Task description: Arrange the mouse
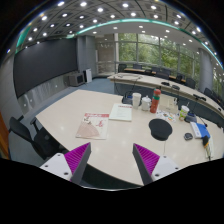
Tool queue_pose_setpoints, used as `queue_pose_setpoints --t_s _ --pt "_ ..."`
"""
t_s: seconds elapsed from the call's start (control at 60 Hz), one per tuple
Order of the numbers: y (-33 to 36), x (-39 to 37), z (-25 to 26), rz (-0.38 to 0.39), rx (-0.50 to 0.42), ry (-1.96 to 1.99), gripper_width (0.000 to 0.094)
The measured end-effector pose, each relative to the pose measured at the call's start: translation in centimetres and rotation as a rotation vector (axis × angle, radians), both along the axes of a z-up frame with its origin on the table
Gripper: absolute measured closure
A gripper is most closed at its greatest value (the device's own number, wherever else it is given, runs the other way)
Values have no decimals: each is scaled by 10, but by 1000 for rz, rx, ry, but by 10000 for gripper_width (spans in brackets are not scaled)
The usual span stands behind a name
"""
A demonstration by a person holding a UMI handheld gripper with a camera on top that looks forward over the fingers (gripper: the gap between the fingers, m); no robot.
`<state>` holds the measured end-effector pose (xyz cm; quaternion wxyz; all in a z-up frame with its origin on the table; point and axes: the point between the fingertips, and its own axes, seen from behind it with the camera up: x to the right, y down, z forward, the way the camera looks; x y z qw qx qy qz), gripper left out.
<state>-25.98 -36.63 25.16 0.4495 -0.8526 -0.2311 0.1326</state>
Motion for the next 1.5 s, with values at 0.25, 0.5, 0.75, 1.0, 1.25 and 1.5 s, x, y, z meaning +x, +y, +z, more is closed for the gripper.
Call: queue_pose_setpoints --t_s 0.25,0.5,0.75,1.0,1.25,1.5 --pt "31 110 -49 -170 -58 -48 77" --pt "86 253 -119 -372 -77 -99 78" --pt "219 336 -172 -428 -6 -92 80" --pt "345 388 -229 -488 -57 -41 76" --pt "426 424 -262 -539 -99 13 81" --pt "481 424 -259 -525 -95 41 88"
